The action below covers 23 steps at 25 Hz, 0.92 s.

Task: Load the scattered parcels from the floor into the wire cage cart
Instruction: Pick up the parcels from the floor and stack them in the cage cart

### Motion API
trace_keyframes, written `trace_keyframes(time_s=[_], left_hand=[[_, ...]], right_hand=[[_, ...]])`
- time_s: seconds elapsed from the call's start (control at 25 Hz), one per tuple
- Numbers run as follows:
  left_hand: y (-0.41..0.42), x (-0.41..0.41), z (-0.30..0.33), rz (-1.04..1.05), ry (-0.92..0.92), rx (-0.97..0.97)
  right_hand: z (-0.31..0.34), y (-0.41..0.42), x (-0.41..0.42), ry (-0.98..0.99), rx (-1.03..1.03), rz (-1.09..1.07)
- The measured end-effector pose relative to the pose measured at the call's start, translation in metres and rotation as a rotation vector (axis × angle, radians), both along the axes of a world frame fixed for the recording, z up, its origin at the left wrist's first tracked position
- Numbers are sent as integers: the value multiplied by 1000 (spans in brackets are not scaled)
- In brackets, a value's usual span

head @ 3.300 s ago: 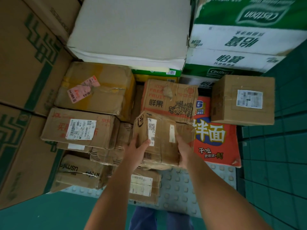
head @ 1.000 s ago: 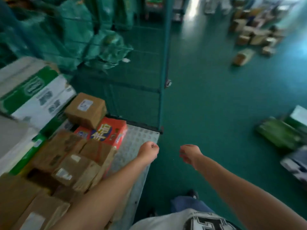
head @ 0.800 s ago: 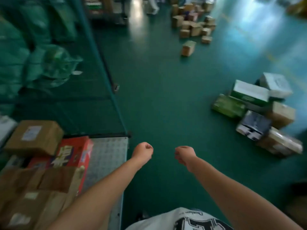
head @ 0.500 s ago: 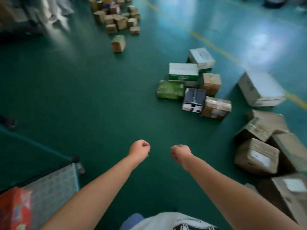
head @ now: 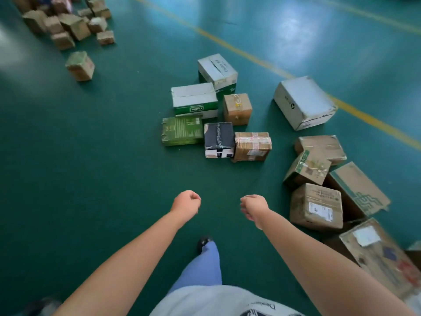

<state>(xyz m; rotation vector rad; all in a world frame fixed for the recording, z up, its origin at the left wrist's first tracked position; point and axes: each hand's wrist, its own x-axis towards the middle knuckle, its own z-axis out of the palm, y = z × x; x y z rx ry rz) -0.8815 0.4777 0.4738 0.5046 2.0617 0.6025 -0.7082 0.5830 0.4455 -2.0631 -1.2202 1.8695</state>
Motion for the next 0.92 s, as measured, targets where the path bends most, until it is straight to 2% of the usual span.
trace_keyframes(time_s=[0.24, 0.4, 0.56, 0.8, 0.92], left_hand=[[141, -66, 20, -77, 36, -36], [241, -74, 20, -149, -5, -39], [342, -70, -5, -162, -62, -83], [497, -62, -68, -34, -138, -272], [560, -63, -109, 62, -182, -294]], right_hand=[[29, 117, -48, 59, 6, -138], [28, 207, -66, 88, 8, -193], [-8, 306, -75, 68, -41, -168], [-93, 461, -73, -8, -212, -84], [-141, 515, -81, -56, -261, -31]])
